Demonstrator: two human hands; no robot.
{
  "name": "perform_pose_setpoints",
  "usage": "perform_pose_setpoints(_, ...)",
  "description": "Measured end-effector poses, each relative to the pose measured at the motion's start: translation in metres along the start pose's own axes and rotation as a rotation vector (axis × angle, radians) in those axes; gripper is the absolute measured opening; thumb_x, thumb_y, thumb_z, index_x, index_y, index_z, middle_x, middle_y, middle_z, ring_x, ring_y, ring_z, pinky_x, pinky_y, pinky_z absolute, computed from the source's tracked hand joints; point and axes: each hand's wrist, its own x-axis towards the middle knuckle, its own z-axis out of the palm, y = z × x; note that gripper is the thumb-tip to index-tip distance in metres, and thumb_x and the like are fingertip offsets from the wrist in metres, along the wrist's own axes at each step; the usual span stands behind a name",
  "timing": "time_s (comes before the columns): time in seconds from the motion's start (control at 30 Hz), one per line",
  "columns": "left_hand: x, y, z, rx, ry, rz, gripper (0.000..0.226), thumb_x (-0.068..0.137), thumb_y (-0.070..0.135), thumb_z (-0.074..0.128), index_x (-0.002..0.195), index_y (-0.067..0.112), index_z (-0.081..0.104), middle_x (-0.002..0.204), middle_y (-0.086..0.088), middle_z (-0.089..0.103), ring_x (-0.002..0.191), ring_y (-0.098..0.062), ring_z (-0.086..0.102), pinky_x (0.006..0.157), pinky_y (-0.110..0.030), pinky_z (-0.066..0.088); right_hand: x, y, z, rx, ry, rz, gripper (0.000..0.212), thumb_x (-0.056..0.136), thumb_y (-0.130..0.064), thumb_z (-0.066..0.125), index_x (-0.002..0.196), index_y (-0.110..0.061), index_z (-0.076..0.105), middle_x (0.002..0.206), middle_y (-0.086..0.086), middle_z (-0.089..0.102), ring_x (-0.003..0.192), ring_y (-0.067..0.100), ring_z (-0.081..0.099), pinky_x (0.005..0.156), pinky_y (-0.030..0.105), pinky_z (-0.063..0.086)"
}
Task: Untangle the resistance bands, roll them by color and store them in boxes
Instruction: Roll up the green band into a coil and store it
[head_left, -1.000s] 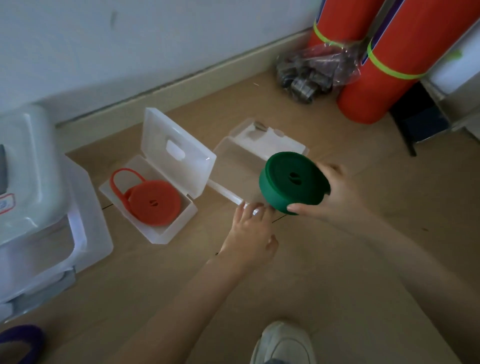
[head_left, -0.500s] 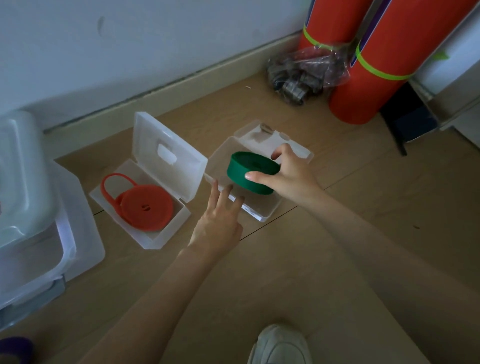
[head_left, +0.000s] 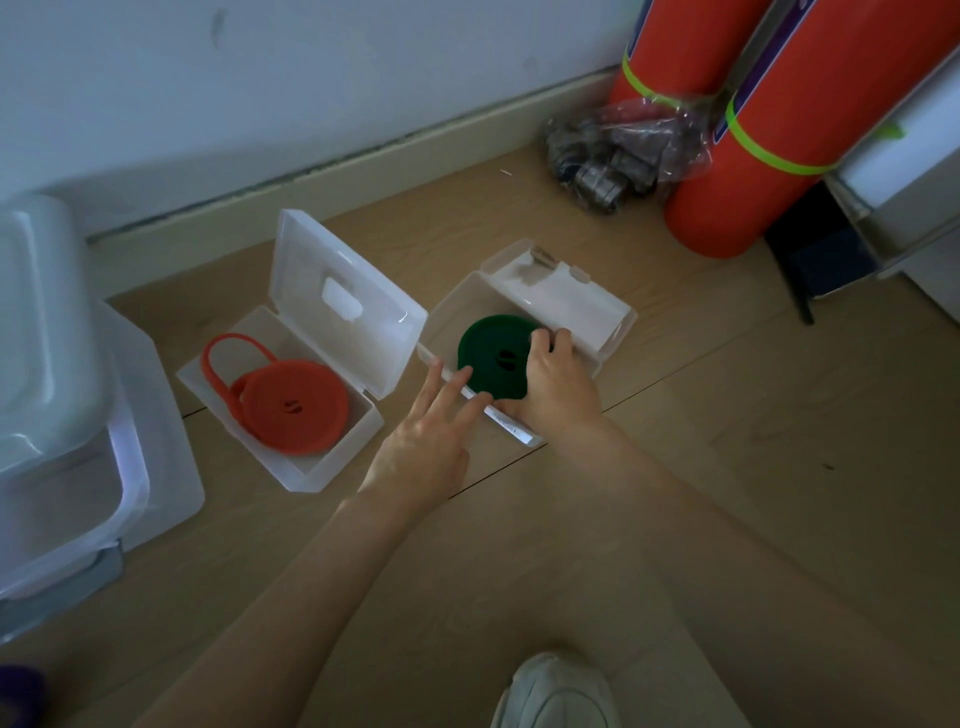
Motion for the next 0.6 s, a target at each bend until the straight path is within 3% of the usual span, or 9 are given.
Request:
perform_pose_setpoints(0.07, 0.002, -0.005, 0.0, -0.007, -0.022, 0.012, 0.064, 0.087, 0.006, 0.04, 0.147, 0.02, 0.021, 0.158, -0.002, 0.006, 0.145, -0.025, -0.01, 0.115, -0.031, 0.023, -0.003, 0.011, -0.005, 0.012, -0.043, -0.056, 0.081, 0.075, -0.041, 0.074, 0.135, -0.005, 0.035, 0.133, 0.013, 0.042, 0.12, 0.028, 0.045, 0.097, 0.035, 0.041)
perform_pose_setpoints(0.2, 0.008, -0.005, 0.001, 0.069, -0.049, -0.004, 0.063, 0.091, 0.013, 0.04, 0.148, 0.018, 0.013, 0.158, -0.003, 0.001, 0.144, -0.026, -0.012, 0.116, -0.032, 0.013, -0.012, 0.012, 0.002, -0.171, 0.089, -0.076, 0.07, 0.082, -0.046, 0.064, 0.138, -0.014, 0.038, 0.133, 0.007, 0.049, 0.12, 0.025, 0.038, 0.098, 0.034, 0.035)
perform_pose_setpoints(0.3, 0.011, -0.003, -0.001, 0.106, -0.045, -0.057, 0.065, 0.093, 0.015, 0.038, 0.149, 0.018, 0.005, 0.158, -0.005, -0.006, 0.144, -0.026, -0.014, 0.116, -0.031, 0.009, -0.017, 0.005, 0.008, -0.166, 0.117, -0.051, 0.067, 0.086, -0.046, 0.058, 0.14, -0.013, 0.035, 0.138, 0.011, 0.037, 0.119, 0.027, 0.035, 0.1, 0.032, 0.035)
perform_pose_setpoints(0.37, 0.01, 0.001, -0.003, 0.096, -0.028, -0.079, 0.068, 0.092, 0.014, 0.038, 0.149, 0.016, 0.0, 0.157, -0.008, -0.01, 0.144, -0.026, -0.014, 0.116, -0.031, 0.005, -0.02, 0.004, 0.006, -0.088, 0.152, -0.037, 0.058, 0.087, -0.042, 0.06, 0.134, -0.012, 0.043, 0.138, 0.012, 0.029, 0.119, 0.026, 0.036, 0.098, 0.031, 0.038)
perform_pose_setpoints(0.5, -0.014, 0.01, -0.006, 0.016, 0.057, -0.104, 0.073, 0.086, 0.005, 0.041, 0.149, 0.014, 0.006, 0.157, -0.01, -0.002, 0.146, -0.021, -0.001, 0.116, -0.028, 0.009, -0.041, 0.0, 0.001, 0.04, 0.133, -0.08, 0.047, 0.09, -0.038, 0.058, 0.128, -0.011, 0.051, 0.139, 0.01, 0.035, 0.131, 0.026, 0.028, 0.105, 0.035, 0.03)
perform_pose_setpoints(0.6, -0.035, 0.013, -0.007, 0.0, 0.014, -0.111, 0.074, 0.083, 0.003, 0.043, 0.148, 0.014, 0.01, 0.157, -0.008, 0.006, 0.144, -0.022, 0.009, 0.116, -0.03, 0.013, -0.067, 0.006, 0.006, 0.034, 0.13, -0.075, 0.038, 0.088, -0.041, 0.058, 0.118, -0.019, 0.059, 0.137, 0.003, 0.041, 0.131, 0.023, 0.024, 0.106, 0.037, 0.024)
